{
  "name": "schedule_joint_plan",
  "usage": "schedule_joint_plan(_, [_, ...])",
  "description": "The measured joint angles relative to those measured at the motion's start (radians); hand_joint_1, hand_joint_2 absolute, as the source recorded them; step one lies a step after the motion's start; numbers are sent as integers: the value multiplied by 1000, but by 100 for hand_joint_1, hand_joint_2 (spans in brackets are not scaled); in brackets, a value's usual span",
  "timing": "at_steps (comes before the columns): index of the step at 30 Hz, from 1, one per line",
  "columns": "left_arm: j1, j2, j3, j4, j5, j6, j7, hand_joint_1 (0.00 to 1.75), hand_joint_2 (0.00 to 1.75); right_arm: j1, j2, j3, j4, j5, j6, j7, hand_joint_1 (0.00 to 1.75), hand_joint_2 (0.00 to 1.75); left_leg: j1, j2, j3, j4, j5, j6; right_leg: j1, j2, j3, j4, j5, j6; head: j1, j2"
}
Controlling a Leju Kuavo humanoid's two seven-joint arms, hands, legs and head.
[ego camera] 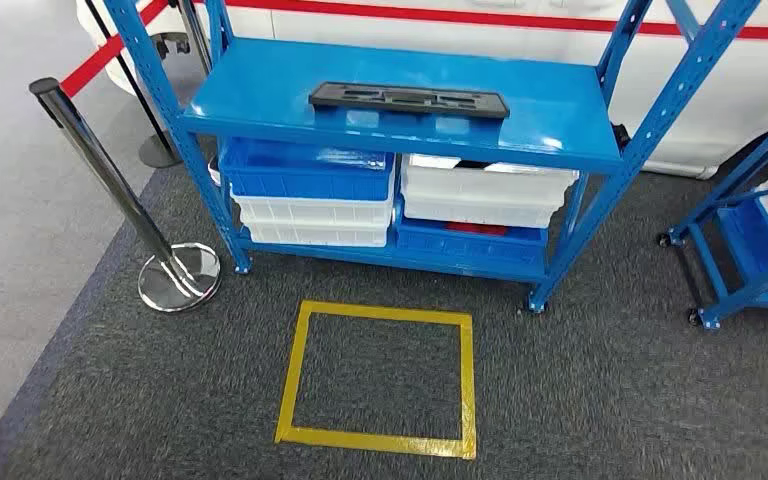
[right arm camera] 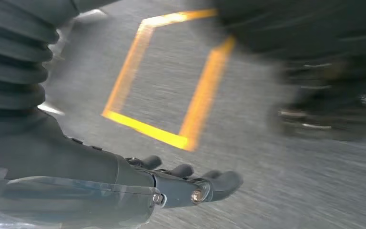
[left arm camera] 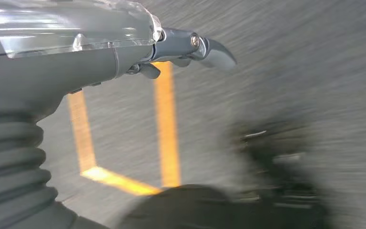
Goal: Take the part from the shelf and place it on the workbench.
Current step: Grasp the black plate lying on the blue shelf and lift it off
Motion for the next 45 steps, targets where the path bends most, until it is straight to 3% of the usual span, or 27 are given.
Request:
schedule_joint_plan(2, [-10,-2,13,0,-15,1,-1,0,175,0,0,-15,1,12,-1,1,0,175,1,4,-17,36,-26,-5,-3,-11,3,-4,2,-3,0,0])
schedule_joint_plan(4, [-26,-5,36,3,-52,4,-3,0,175,-2,-3,-42,3,41,-4,0,0,175,5,10,-67,148,-89,-14,-5,-25,6,-8,3,-9,0,0])
schedule_joint_plan(6, [-35,-6,59,8,-99,9,-3,0,87,-4,-10,-69,4,77,-7,-4,0,87,9,12,-115,263,-131,-22,-5,-27,6,-6,2,-11,0,0])
schedule_joint_plan(7, [-37,-7,71,11,-124,11,-2,0,44,-6,-13,-83,5,97,-8,-6,0,44,11,12,-121,277,-124,-24,-5,-24,7,-4,1,-11,0,0])
schedule_joint_plan(8, [-39,-8,83,15,-150,13,-2,0,0,-9,-15,-97,6,116,-10,-7,0,0,12,13,-108,251,-98,-26,-6,-19,8,-2,0,-10,0,0])
schedule_joint_plan(10, [-45,-10,109,21,-203,16,-2,0,0,-15,-17,-125,9,156,-17,-9,0,0,15,13,-50,124,-29,-24,-6,-12,10,4,-5,-4,0,0])
schedule_joint_plan(12, [-58,-14,135,29,-253,19,-2,0,0,-22,-17,-156,11,197,-25,-13,0,0,12,13,-9,27,-1,-14,-3,-9,7,12,-10,6,0,0])
schedule_joint_plan(16, [-75,-29,186,45,-354,26,-2,0,0,-41,-16,-220,18,281,-35,-19,0,0,8,13,-6,6,1,16,-4,-7,-1,23,-16,29,0,0])
schedule_joint_plan(18, [-83,-36,210,52,-405,31,-2,0,0,-48,-9,-250,21,321,-38,-19,0,0,10,14,-7,1,7,29,-7,-6,-32,90,-60,37,0,0])
schedule_joint_plan(20, [-93,-44,233,60,-456,34,-2,0,0,-53,0,-283,25,362,-40,-20,0,0,6,14,-12,1,9,35,-7,-4,-97,224,-125,40,0,0])
schedule_joint_plan(21, [-97,-48,245,65,-482,35,-2,0,0,-57,5,-298,26,382,-40,-21,0,0,4,14,-13,2,9,36,-7,-3,-126,280,-143,41,0,0])
schedule_joint_plan(22, [-101,-52,257,70,-508,35,-2,0,0,-60,9,-313,28,404,-41,-24,0,0,2,14,-13,2,9,36,-7,-2,-140,305,-141,40,0,0])
schedule_joint_plan(23, [-105,-56,269,76,-535,37,-2,0,0,-64,13,-328,29,427,-42,-26,0,0,0,13,-12,2,9,36,-6,-2,-134,289,-119,37,0,0])
schedule_joint_plan(25, [-114,-65,293,84,-587,39,-2,0,0,-74,20,-354,31,474,-46,-34,0,0,-2,12,-9,2,8,36,-2,-1,-74,162,-45,24,0,0])
schedule_joint_plan(27, [-125,-75,316,93,-636,42,-2,0,0,-88,24,-375,32,523,-54,-43,0,0,-6,12,-10,4,6,31,5,-1,-23,48,-4,11,0,0])
schedule_joint_plan(29, [-136,-82,340,103,-686,47,-2,0,0,-105,27,-392,32,576,-63,-53,0,0,-7,13,-13,5,7,21,11,-1,-14,19,-2,5,0,0])
schedule_joint_plan(32, [-148,-91,374,115,-754,51,-2,0,0,-135,27,-404,34,654,-76,-70,0,0,-6,13,-19,24,-9,5,4,-3,-9,4,8,-7,0,0])
schedule_joint_plan(33, [-152,-93,385,119,-776,52,-2,0,0,-147,27,-405,34,680,-81,-75,0,0,-6,13,-36,62,-33,0,0,-4,-7,-1,11,-11,0,0])
schedule_joint_plan(35, [-158,-98,407,128,-820,54,-2,0,0,-176,25,-401,35,734,-92,-89,0,0,1,13,-95,188,-97,-9,-1,-7,-8,-2,12,-16,0,0])
schedule_joint_plan(37, [-163,-102,427,138,-861,54,-1,0,0,-209,21,-387,35,785,-105,-102,0,0,7,14,-141,282,-122,-18,-1,-8,-9,0,12,-17,0,0])
schedule_joint_plan(38, [-165,-104,437,141,-881,54,0,0,0,-227,19,-376,34,809,-111,-108,0,0,10,14,-140,278,-107,-20,-1,-7,-9,2,12,-16,0,0])
schedule_joint_plan(39, [-169,-106,446,144,-900,54,1,0,0,-245,18,-364,34,833,-117,-114,0,0,12,14,-120,234,-74,-22,-2,-7,-8,4,11,-15,0,0])
schedule_joint_plan(40, [-173,-108,454,147,-919,54,1,0,0,-263,18,-351,32,856,-124,-120,0,0,14,15,-88,165,-36,-21,-2,-7,-7,6,9,-12,0,0])
schedule_joint_plan(42, [-184,-114,471,153,-955,54,3,0,0,-302,18,-322,27,900,-137,-130,0,0,12,16,-34,45,9,-14,1,-8,-9,14,5,-1,0,0])
schedule_joint_plan(45, [-193,-124,497,163,-1005,55,5,0,0,-360,18,-272,12,961,-158,-143,0,0,7,14,-25,12,15,5,2,-8,-16,17,8,16,0,0])
